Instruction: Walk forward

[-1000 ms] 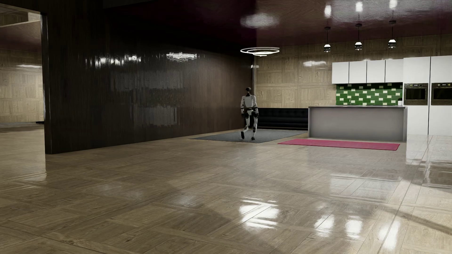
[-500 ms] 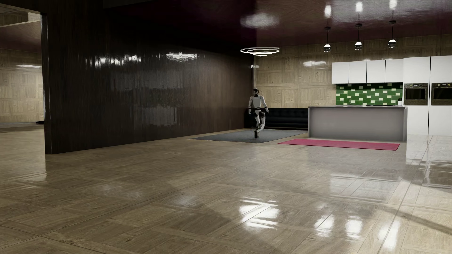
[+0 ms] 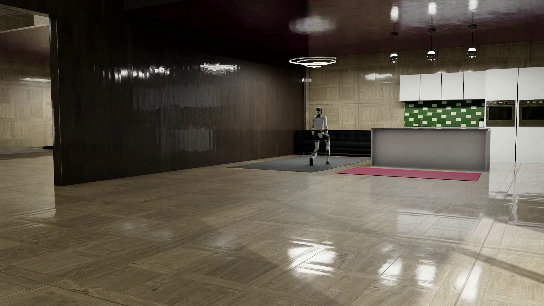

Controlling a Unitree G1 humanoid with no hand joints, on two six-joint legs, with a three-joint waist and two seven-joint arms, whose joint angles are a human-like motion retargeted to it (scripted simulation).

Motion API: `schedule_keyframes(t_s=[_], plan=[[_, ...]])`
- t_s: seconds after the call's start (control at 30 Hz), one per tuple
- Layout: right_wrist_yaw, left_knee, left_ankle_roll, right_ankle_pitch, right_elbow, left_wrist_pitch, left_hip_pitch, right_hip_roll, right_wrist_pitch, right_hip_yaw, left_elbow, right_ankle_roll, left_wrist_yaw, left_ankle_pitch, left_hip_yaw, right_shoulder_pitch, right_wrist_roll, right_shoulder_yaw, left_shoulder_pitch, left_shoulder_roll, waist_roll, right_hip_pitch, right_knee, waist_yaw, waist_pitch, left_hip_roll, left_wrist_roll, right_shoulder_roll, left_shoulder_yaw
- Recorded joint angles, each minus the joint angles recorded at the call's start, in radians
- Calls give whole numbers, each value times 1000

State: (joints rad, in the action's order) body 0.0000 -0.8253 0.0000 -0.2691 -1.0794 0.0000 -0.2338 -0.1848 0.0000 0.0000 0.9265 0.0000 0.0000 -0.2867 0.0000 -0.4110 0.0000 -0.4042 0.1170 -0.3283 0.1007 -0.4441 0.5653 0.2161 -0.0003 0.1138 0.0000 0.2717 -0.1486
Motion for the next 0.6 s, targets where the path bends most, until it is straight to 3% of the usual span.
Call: schedule_keyframes(t_s=[0.03, 0.07, 0.13, 0.17, 0.23, 0.3, 0.4, 0.47, 0.5, 0.53, 0.57, 0.6], plan=[[0, -145, 0, 11, 19, 0, 93, -22, 0, 0, 20, 0, 0, -126, 0, 5, 0, 27, 19, 10, 2, 35, 28, 3, 6, 17, 0, -1, -10], [0, -320, 0, 31, 48, 0, 207, -57, 0, 0, 43, 0, 0, -68, 0, 13, 0, 37, 28, 14, 0, 76, 48, -14, 10, 25, 0, 0, -41], [0, -518, 0, 134, 54, 0, 371, -64, 0, 0, 103, 0, 0, 330, 0, 75, 0, 29, 24, 31, -22, 229, 26, -93, 33, 7, 0, 6, -92], [0, -533, 0, 204, 82, 0, 454, -54, 0, 0, 121, 0, 0, 398, 0, 102, 0, 39, 31, 41, -33, 309, -11, -150, 37, 2, 0, 14, -100], [0, -393, 0, 333, 131, 0, 572, -8, 0, 0, 103, 0, 0, 384, 0, 168, 0, 54, 69, 48, -60, 460, -84, -287, 46, 2, 0, 46, -122], [0, -95, 0, 443, 180, 0, 644, 24, 0, 0, 78, 0, 0, 320, 0, 244, 0, 64, 110, 47, -69, 581, -133, -374, 49, 14, 0, 83, -151], [0, 393, 0, 572, 282, 0, 667, 56, 0, 0, 92, 0, 0, 225, 0, 332, 0, 134, 160, 53, -70, 678, -137, -444, 12, 18, 0, 120, -161], [0, 283, 0, 499, 325, 0, 712, 92, 0, 0, 158, 0, 0, 208, 0, 367, 0, 183, 178, 61, -78, 728, -136, -481, 15, 5, 0, 125, -190], [0, 233, 0, 380, 327, 0, 736, 97, 0, 0, 195, 0, 0, 145, 0, 366, 0, 197, 187, 65, -87, 733, -97, -480, 5, -16, 0, 115, -216], [0, 165, 0, 207, 329, 0, 729, 111, 0, 0, 229, 0, 0, 152, 0, 339, 0, 216, 198, 64, -108, 726, -9, -468, 4, -44, 0, 96, -240], [0, 128, 0, 25, 311, 0, 681, 123, 0, 0, 252, 0, 0, 212, 0, 314, 0, 212, 202, 68, -114, 680, 126, -459, 4, -72, 0, 84, -250], [0, 120, 0, -86, 301, 0, 652, 120, 0, 0, 246, 0, 0, 268, 0, 299, 0, 184, 197, 70, -112, 571, 293, -461, -5, -86, 0, 78, -246]])
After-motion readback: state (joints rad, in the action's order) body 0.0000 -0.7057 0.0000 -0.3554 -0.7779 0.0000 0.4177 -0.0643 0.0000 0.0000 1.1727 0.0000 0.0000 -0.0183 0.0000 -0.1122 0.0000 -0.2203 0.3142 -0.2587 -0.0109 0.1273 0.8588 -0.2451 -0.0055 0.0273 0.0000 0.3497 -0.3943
